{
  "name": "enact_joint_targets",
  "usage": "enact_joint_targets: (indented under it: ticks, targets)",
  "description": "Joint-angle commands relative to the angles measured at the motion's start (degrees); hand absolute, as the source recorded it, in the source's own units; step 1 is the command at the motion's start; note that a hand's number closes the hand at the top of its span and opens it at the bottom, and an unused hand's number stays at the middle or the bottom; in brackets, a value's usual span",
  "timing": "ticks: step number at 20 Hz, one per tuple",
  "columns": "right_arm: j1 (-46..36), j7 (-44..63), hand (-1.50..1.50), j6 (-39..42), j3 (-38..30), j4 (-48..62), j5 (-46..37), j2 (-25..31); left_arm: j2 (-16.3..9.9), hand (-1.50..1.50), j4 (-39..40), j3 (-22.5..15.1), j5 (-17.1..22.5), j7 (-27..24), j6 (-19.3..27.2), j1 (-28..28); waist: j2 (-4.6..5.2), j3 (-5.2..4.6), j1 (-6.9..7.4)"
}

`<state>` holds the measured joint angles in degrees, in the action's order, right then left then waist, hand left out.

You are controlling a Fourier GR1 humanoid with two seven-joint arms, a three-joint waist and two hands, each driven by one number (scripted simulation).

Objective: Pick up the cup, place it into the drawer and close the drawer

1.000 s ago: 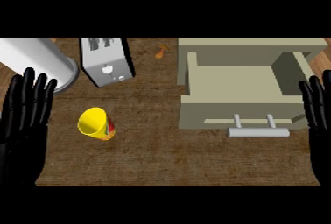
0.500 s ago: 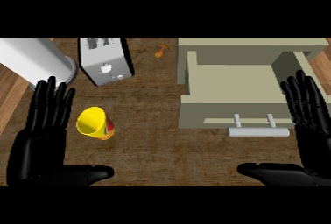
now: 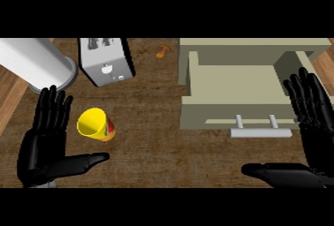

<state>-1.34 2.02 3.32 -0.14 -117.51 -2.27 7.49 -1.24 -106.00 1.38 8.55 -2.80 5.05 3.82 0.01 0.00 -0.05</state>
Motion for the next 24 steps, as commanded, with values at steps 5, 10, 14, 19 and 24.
enact_joint_targets:
  ticks: [5,10,14,19,24]
  targets:
    - [-2.4,-2.6,-1.50,2.6,-5.3,5.3,3.1,1.8,-1.7,-1.50,9.8,5.6,-0.6,-5.1,0.4,-0.5,0.00,0.00,0.08]
    - [-3.2,-1.3,-1.50,3.5,-5.9,4.2,3.6,2.6,-3.4,-1.50,24.7,9.8,-0.9,-15.4,-1.9,-1.3,0.06,-0.02,-0.04]
    - [-1.4,-4.9,-1.50,4.0,-5.0,6.1,2.4,1.3,-2.7,-1.50,30.4,9.9,-2.0,-18.0,-1.0,-1.5,0.03,-0.01,0.03]
    - [-2.5,-3.4,-1.50,4.7,-6.4,5.5,3.2,2.0,-5.6,-1.50,47.0,14.7,0.0,-27.7,-4.2,-9.1,0.09,-0.04,-0.23]
    - [1.3,-4.6,-1.50,2.6,-0.4,3.2,-1.9,-2.5,-6.4,-1.50,56.7,15.9,0.9,-32.3,-4.9,-14.5,0.04,-0.03,-0.26]
